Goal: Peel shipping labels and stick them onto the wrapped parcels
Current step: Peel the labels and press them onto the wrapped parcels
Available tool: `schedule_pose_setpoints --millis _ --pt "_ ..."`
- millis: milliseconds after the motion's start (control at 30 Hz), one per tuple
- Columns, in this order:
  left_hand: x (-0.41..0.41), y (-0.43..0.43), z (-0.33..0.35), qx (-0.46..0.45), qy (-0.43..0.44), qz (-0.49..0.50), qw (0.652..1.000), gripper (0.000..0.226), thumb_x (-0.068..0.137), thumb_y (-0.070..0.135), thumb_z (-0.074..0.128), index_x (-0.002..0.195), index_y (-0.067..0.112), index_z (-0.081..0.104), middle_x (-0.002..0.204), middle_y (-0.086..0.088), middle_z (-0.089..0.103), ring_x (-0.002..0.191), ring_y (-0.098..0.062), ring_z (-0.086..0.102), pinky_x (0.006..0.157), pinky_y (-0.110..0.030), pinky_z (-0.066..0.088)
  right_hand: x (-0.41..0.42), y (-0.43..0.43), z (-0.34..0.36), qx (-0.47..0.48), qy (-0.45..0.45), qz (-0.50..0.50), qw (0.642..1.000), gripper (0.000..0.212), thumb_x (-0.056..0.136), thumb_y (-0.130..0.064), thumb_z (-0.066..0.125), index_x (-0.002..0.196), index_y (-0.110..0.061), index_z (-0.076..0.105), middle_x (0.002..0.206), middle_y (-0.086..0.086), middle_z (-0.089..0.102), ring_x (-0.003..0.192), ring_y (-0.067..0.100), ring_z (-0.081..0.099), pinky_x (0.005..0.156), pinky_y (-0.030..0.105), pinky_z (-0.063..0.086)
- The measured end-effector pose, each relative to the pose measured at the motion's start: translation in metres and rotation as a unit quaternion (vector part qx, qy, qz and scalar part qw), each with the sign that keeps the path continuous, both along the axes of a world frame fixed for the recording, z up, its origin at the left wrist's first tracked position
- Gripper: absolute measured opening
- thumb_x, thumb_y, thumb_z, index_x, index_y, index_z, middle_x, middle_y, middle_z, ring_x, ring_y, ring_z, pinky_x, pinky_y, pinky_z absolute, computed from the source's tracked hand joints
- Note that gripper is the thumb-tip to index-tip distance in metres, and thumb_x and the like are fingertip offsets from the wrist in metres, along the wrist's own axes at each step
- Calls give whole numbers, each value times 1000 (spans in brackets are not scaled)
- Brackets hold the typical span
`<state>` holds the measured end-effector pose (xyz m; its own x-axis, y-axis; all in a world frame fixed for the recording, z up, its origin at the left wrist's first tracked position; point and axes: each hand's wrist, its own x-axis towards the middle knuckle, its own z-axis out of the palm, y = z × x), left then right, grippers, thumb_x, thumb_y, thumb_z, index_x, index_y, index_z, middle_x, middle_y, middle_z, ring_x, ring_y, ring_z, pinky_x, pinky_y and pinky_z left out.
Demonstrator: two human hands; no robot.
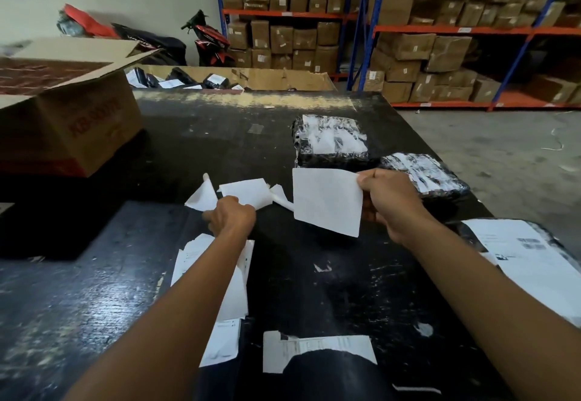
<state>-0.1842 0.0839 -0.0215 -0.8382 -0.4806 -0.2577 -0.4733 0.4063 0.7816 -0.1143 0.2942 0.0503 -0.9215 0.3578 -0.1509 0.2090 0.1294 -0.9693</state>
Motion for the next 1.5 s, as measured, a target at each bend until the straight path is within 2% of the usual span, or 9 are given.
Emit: schedule_pose_setpoints --millis 100,233,333,533,700,867,1167,1267,1500 --pt "7 2 10 25 44 -18 999 33 92 10 58 125 12 59 129 -13 53 94 -24 53 74 -32 44 2 -7 2 84 35 30 995 22 100 -14 49 84 -14 65 86 8 66 73 20 61 49 26 48" --pt "31 18 36 334 40 -72 939 18 91 20 64 99 5 61 83 -10 61 58 -15 53 47 -21 43 10 -19 3 242 118 60 961 18 92 -21 61 77 -20 69 75 -8 68 74 14 66 68 36 55" --pt "49 29 49 469 -17 -116 875 51 86 44 70 116 5 56 106 -13 60 83 -20 63 52 -25 55 27 -34 0 345 187 79 916 11 89 -27 65 82 -22 70 75 -13 67 72 5 63 71 31 52" --pt "76 48 64 436 12 -120 892 26 88 1 62 113 -4 58 74 -12 59 57 -17 54 39 -20 47 76 -44 -17 523 307 118 786 10 89 -26 63 89 -17 67 82 -1 65 75 18 59 66 40 50" --pt "89 66 74 410 73 -130 900 30 92 -3 55 121 4 55 95 -14 68 73 -23 67 58 -33 57 103 -32 -21 585 312 101 741 12 90 -24 60 92 -17 69 88 1 66 78 22 58 62 36 45" --pt "92 84 84 410 150 -188 880 30 95 1 55 123 12 53 117 -11 67 89 -25 70 69 -40 60 111 -10 -6 554 304 62 773 20 91 -25 55 93 -15 72 91 0 69 82 20 59 69 42 50" --pt "89 125 106 454 116 -321 823 34 95 1 54 125 17 52 118 -10 69 100 -29 70 78 -50 60 77 69 45 129 108 -93 981 23 95 -32 61 84 -13 68 97 -1 71 88 18 67 79 39 56" --pt "80 153 108 425 126 -334 832 30 95 1 56 121 16 53 115 -11 70 99 -30 70 81 -52 59 63 100 50 33 95 -70 992 12 92 -19 66 83 -12 68 96 4 73 86 22 68 63 33 53" --pt "43 241 109 269 169 -278 907 8 87 5 71 94 7 69 92 -11 75 79 -22 74 65 -32 62 20 199 48 86 106 -61 989 11 90 -12 69 80 -8 69 85 7 74 72 22 69 51 31 52"
